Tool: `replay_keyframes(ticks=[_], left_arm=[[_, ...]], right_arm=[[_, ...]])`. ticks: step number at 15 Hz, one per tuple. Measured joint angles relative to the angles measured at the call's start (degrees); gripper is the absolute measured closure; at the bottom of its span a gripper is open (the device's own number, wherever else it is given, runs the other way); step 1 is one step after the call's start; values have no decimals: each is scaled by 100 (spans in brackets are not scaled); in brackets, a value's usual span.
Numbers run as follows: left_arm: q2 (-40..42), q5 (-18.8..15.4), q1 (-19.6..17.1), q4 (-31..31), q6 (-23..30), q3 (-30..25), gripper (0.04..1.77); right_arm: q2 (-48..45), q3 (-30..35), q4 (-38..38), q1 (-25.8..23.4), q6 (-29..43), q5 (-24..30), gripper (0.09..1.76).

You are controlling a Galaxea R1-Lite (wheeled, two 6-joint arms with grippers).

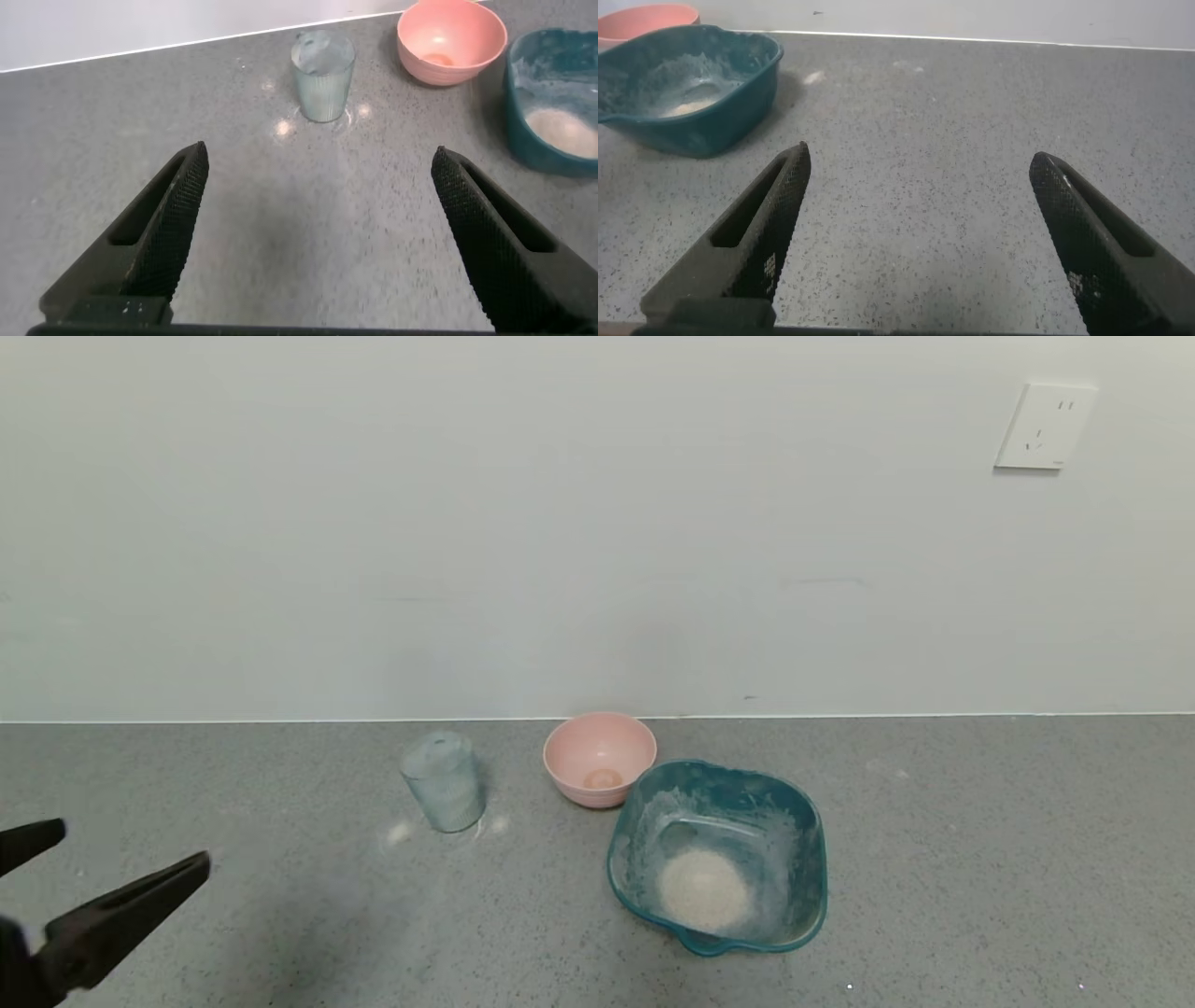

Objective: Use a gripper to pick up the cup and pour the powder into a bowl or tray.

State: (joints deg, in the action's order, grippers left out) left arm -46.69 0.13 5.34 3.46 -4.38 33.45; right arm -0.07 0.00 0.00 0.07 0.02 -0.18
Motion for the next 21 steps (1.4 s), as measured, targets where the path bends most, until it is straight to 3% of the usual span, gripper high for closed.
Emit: replay_keyframes(ticks=[3, 9, 12, 17, 19, 21], left_arm=[[1200, 171, -88, 1079, -20, 221, 10], [2726, 363, -755, 1809, -6, 284, 10], [3044, 328, -902, 1757, 166, 185, 10], [3416, 317, -666, 1751, 265, 78, 9], [3678, 319, -633, 1654, 290, -189, 9], [3962, 324, -594, 1152, 391, -641, 9]], right_arm=[[0, 0, 0, 0, -2, 2, 14], [0, 0, 2, 0, -2, 2, 14], [0, 0, 0, 6, -2, 0, 14], [0, 0, 0, 9, 0, 0, 14], [0, 0, 0, 9, -2, -2, 14], [0, 0, 0, 4, 0, 2, 14]])
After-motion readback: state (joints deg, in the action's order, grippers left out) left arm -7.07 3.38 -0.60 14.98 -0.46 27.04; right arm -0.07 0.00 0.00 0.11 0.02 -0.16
